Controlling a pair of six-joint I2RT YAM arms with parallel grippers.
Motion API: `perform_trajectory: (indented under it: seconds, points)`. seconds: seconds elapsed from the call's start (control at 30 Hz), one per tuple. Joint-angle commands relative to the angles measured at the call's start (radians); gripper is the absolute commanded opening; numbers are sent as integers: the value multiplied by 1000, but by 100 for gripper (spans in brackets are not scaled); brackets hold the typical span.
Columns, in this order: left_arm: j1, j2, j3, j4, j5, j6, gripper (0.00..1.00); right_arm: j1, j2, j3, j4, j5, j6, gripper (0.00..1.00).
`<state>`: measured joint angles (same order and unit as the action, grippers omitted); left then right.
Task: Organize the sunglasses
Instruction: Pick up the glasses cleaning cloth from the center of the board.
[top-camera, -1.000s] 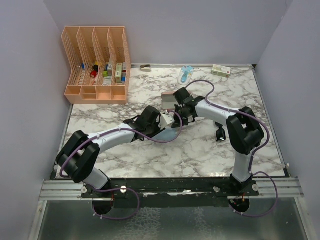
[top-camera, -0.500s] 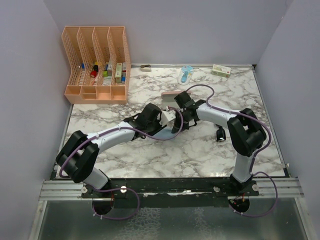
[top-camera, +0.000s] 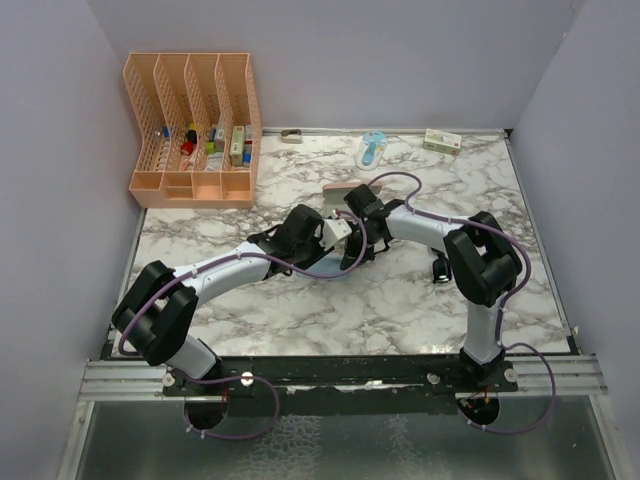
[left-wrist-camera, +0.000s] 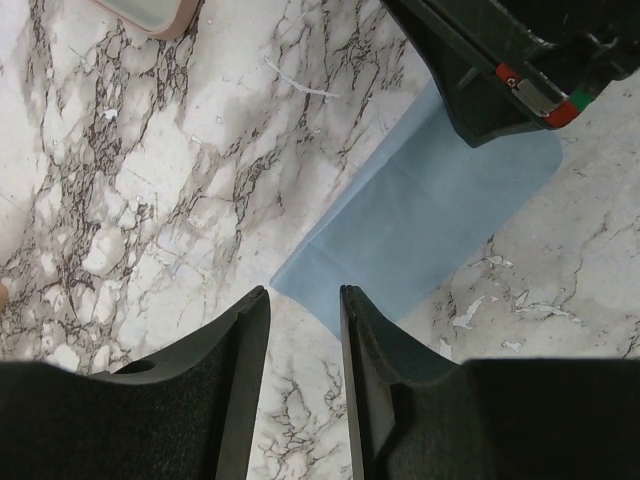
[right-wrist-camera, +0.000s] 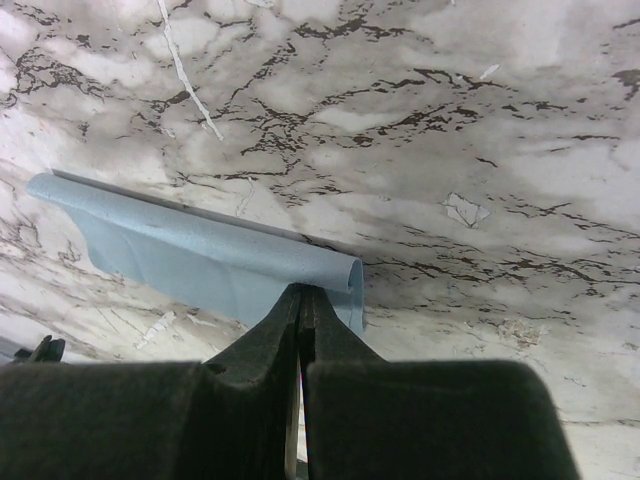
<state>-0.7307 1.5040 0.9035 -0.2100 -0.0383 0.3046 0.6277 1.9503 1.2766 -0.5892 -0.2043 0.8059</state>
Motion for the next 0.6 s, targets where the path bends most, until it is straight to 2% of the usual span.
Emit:
perform_trajectory:
  seconds: [0.0, 0.57]
  points:
    - [-2, 4, 17, 2, -15, -14, 36, 6, 7, 32, -45, 82, 10, 1]
    - [-1, -4, 4, 3, -31, -40, 37, -6, 20, 118, -115, 153, 18, 1]
